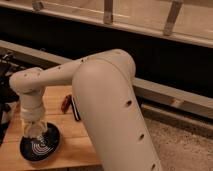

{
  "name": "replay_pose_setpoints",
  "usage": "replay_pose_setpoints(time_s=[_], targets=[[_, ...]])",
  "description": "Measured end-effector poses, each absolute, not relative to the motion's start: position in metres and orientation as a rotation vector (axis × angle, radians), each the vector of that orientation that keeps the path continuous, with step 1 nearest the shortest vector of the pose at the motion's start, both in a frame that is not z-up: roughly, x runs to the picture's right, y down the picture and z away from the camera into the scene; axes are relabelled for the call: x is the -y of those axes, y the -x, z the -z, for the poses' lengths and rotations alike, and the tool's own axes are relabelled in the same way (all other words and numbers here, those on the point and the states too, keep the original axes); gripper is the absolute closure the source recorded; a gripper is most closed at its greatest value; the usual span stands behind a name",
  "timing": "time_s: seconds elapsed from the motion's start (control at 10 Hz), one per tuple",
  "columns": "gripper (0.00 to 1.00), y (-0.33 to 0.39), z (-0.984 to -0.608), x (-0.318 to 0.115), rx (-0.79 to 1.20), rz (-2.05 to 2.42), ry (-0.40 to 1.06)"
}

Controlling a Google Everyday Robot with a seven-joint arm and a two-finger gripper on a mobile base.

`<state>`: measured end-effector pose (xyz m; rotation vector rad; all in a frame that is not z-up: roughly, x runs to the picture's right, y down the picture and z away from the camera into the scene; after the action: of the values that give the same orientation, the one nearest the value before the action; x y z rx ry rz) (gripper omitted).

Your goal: Place the bottle in the ceramic bowl

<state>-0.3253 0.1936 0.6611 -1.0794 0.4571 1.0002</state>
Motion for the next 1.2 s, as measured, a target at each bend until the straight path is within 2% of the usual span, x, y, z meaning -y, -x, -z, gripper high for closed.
replay_pose_setpoints(time_s=[0.2, 0.3, 0.4, 0.5, 1.2], targets=[[0.87, 0.324, -0.663, -0.193, -0.459, -0.992, 1.08], [0.75, 0.323, -0.661, -0.196, -0.462, -0.995, 1.079], [0.67, 0.325, -0.66, -0.197, -0.46, -0.995, 1.079], [0.64, 0.326, -0.661, -0.196, -0.456, -0.993, 1.078], [0.64, 0.323, -0.666, -0.205, -0.469, -0.98, 1.081]])
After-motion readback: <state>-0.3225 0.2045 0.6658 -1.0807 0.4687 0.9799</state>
